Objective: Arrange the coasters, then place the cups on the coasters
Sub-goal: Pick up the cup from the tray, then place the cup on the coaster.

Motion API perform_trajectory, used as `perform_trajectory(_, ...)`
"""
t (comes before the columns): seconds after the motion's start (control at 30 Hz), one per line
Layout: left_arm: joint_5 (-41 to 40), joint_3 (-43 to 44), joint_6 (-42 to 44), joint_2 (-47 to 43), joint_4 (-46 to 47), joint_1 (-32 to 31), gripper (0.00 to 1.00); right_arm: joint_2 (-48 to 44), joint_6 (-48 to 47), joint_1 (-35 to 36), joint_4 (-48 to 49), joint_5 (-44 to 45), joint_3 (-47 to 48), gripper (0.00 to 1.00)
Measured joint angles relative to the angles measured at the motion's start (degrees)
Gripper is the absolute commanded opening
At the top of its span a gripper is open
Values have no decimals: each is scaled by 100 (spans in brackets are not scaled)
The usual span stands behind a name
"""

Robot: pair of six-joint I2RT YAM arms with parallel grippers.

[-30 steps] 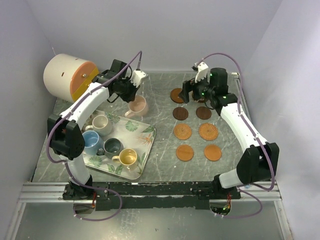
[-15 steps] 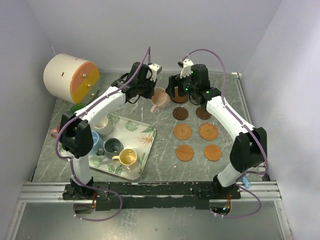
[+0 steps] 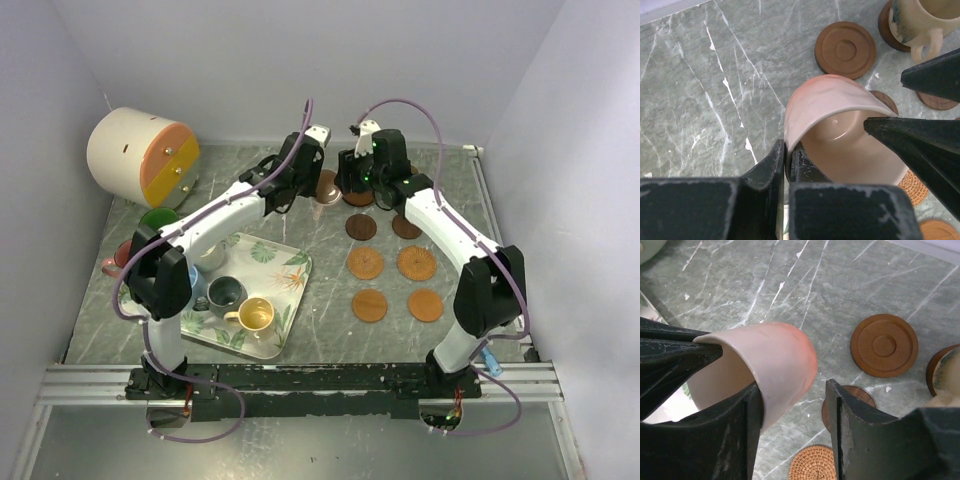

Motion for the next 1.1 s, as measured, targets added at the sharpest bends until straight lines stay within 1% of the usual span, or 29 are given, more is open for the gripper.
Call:
perform_trajectory(0.17, -111, 101, -188, 146, -44, -11, 7, 144, 9, 87, -31, 166, 96, 30)
perform_trajectory(0.27, -107, 264, -278, 310, -59, -11, 7, 243, 4, 96, -90, 282, 197, 17)
perform_trajectory(0.33, -92, 323, -308, 387, -50, -11, 9, 317, -26, 105, -160, 361, 264, 7)
perform_trajectory(0.4, -59, 330, -315, 398, -37, -11, 13, 393, -55, 127, -216, 501, 299, 0)
perform_trajectory(0.53, 103, 330, -264, 398, 0, -15, 23, 457, -63, 170, -352, 798, 297, 0)
perform_trajectory(0.7, 522, 295, -155, 372, 234, 11, 34, 457, -66, 142, -426, 1001, 297, 0)
perform_trajectory(0.87, 1003, 13, -109, 48, 431, 79, 56, 463, -111, -28, -540, 1274, 297, 0)
perform_trajectory(0.93, 1207, -59, -68, -111, 505, 107, 63, 468, -122, -129, -590, 1377, 297, 0)
perform_trajectory(1.1, 1631, -157, 39, -411, 645, 302, 67, 651, -138, -361, -793, 1585, 476, 0)
